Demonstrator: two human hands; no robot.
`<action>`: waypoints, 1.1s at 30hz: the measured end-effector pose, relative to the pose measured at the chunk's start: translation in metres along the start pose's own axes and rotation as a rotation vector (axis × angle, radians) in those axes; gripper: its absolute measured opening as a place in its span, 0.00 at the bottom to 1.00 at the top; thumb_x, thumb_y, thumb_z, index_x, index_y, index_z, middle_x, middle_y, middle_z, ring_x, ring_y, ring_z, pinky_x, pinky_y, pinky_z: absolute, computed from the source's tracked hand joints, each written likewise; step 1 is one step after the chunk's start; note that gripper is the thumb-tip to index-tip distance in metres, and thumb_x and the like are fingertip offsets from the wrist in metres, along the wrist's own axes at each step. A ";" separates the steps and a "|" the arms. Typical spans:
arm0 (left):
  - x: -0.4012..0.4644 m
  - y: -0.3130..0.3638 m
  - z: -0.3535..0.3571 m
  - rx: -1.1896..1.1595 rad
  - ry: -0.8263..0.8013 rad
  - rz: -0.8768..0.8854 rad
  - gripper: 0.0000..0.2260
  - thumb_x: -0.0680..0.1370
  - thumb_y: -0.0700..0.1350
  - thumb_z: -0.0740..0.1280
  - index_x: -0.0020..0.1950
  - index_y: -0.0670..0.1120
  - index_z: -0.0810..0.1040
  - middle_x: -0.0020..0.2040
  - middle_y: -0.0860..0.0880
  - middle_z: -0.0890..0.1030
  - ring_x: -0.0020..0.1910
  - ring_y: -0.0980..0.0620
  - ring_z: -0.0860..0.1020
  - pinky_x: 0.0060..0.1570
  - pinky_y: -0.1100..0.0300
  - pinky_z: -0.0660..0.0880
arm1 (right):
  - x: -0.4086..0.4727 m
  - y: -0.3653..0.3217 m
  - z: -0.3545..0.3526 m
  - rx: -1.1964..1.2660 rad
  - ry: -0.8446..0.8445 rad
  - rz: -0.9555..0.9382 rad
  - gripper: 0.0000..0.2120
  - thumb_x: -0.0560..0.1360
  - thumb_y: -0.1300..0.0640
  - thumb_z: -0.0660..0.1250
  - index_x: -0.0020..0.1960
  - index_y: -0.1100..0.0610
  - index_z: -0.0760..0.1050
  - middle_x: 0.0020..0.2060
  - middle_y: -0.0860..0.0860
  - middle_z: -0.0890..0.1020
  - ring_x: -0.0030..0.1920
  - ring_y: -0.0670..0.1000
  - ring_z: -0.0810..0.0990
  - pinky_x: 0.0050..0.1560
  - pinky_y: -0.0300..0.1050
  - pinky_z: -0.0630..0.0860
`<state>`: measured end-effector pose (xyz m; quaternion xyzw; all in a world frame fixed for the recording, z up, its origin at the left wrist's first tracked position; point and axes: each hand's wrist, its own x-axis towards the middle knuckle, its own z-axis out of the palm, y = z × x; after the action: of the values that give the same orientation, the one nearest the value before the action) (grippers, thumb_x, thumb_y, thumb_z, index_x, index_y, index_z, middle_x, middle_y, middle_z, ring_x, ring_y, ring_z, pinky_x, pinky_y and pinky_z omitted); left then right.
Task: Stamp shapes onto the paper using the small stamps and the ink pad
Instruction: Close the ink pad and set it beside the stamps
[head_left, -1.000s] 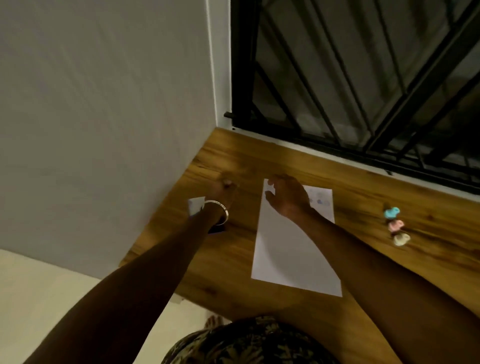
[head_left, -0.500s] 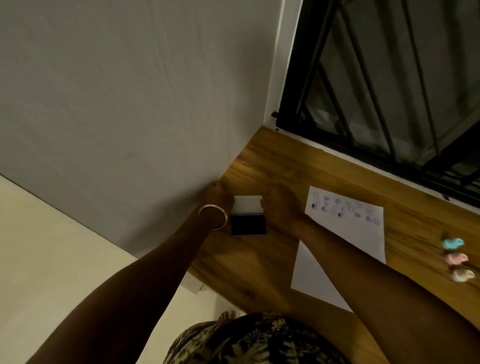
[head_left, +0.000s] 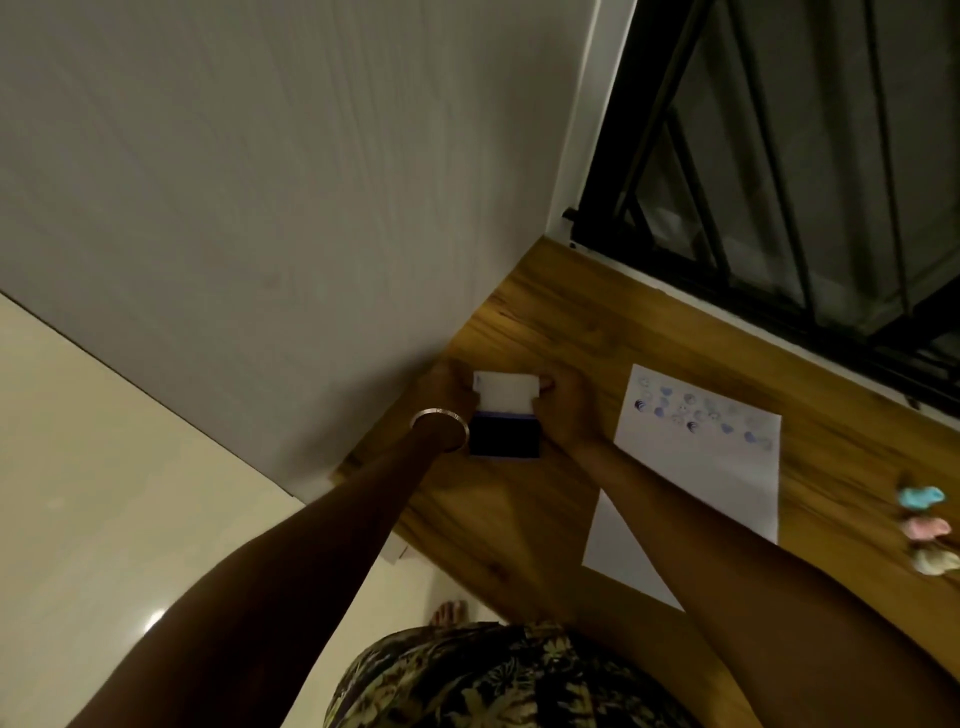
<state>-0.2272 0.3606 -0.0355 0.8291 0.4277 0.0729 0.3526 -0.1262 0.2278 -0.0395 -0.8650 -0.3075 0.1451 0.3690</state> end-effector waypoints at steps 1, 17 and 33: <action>-0.001 -0.002 0.000 -0.043 0.001 -0.011 0.09 0.71 0.39 0.70 0.50 0.43 0.82 0.52 0.42 0.83 0.51 0.42 0.81 0.54 0.53 0.77 | -0.002 -0.001 0.000 0.056 0.024 -0.003 0.17 0.68 0.77 0.62 0.42 0.55 0.76 0.39 0.50 0.78 0.39 0.47 0.76 0.37 0.30 0.73; -0.038 -0.033 0.001 -0.111 -0.077 0.257 0.07 0.78 0.38 0.64 0.50 0.38 0.81 0.46 0.41 0.82 0.45 0.45 0.78 0.43 0.56 0.72 | -0.033 0.025 -0.015 -0.017 -0.199 -0.159 0.11 0.80 0.55 0.62 0.59 0.56 0.77 0.53 0.54 0.82 0.53 0.51 0.81 0.48 0.38 0.75; -0.070 -0.056 0.018 0.117 -0.192 0.380 0.26 0.74 0.53 0.69 0.71 0.50 0.68 0.75 0.48 0.64 0.72 0.45 0.66 0.68 0.51 0.70 | -0.057 0.042 -0.018 -0.198 -0.291 -0.330 0.15 0.74 0.58 0.71 0.60 0.57 0.76 0.67 0.52 0.74 0.68 0.52 0.72 0.63 0.39 0.69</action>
<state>-0.3002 0.3193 -0.0726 0.9170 0.2315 0.0338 0.3229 -0.1438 0.1588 -0.0569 -0.8048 -0.5076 0.1752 0.2530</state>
